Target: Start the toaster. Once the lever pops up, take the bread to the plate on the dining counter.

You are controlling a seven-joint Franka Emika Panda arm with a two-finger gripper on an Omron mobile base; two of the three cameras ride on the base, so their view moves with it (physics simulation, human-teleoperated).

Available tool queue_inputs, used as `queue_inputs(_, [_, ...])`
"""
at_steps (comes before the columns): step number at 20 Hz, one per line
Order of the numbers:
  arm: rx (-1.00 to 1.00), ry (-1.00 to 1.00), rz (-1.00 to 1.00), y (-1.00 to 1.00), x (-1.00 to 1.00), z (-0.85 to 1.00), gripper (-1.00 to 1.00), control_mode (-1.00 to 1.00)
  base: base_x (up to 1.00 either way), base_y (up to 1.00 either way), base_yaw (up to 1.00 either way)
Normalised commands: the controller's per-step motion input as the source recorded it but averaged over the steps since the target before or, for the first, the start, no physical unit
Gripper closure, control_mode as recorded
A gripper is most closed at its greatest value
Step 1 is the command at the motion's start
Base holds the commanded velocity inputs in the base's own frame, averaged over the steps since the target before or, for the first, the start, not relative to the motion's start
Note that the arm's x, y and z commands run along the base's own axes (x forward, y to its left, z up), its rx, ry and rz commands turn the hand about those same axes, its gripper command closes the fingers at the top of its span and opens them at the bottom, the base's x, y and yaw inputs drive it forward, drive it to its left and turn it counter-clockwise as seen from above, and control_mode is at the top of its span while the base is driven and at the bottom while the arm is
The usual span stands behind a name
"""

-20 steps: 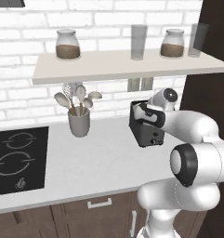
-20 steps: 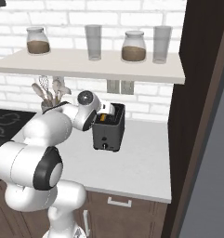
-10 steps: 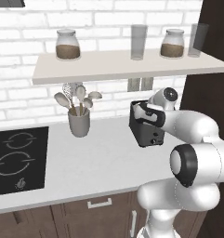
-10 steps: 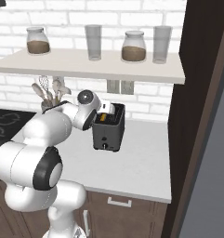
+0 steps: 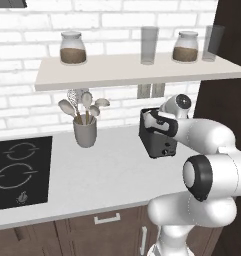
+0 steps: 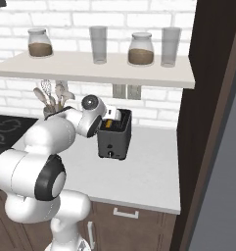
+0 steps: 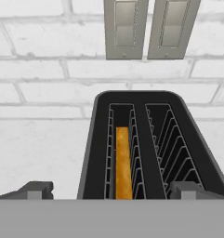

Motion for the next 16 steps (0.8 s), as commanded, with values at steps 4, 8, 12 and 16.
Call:
queue_inputs(4, [0.0,0.0,0.0,0.0,0.0,0.0,-1.0,-1.0,0.0,0.0,0.0])
queue_inputs(8, [0.0,0.0,0.0,0.0,0.0,0.0,-1.0,-1.0,0.0,0.0,0.0])
queue_inputs(12, [0.0,0.0,0.0,0.0,0.0,0.0,-1.0,-1.0,0.0,0.0,0.0])
queue_inputs(16, [0.0,0.0,0.0,0.0,0.0,0.0,-1.0,-1.0,0.0,0.0,0.0])
